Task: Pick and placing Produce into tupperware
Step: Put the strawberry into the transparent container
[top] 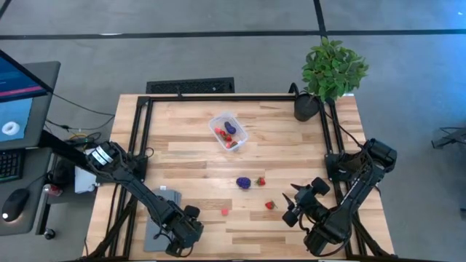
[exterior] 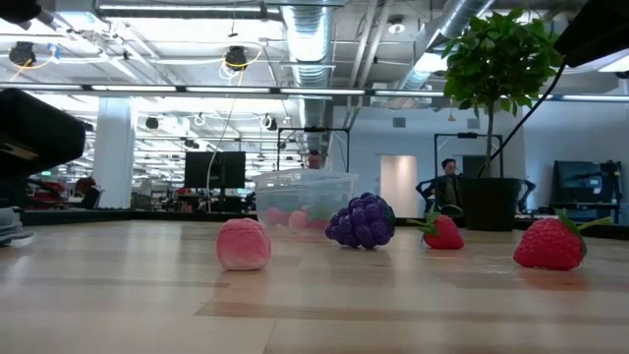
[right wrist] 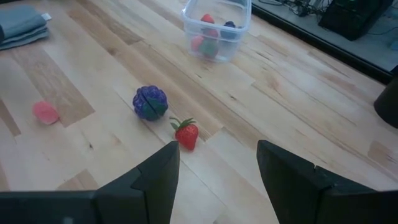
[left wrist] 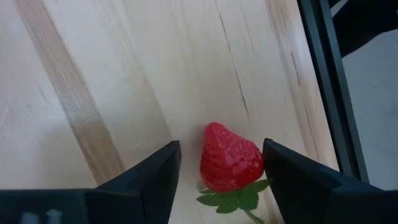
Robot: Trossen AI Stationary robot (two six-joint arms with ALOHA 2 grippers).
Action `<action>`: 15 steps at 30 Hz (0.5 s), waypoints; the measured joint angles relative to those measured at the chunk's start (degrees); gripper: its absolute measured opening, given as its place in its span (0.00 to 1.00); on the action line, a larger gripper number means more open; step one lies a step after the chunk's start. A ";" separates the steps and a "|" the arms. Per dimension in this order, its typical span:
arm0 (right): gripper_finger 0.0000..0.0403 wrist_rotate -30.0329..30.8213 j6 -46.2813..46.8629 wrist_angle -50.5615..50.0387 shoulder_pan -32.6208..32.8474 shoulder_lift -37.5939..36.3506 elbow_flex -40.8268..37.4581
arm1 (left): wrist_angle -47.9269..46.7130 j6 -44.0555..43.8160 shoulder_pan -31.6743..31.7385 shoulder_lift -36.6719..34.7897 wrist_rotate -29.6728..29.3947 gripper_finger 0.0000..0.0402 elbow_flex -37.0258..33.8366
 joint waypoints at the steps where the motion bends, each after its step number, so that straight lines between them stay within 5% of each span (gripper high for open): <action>1: 0.59 0.00 0.00 -0.03 0.02 0.00 0.00 | -0.03 -0.02 0.01 0.01 -0.02 0.53 0.00; 9: 0.59 -0.01 -0.04 -0.62 0.02 0.00 0.00 | -0.25 -0.11 0.03 0.08 -0.08 0.37 0.00; 15: 0.59 0.00 -0.04 -1.58 0.02 0.00 0.00 | -0.39 -0.69 0.07 0.08 0.10 0.35 0.00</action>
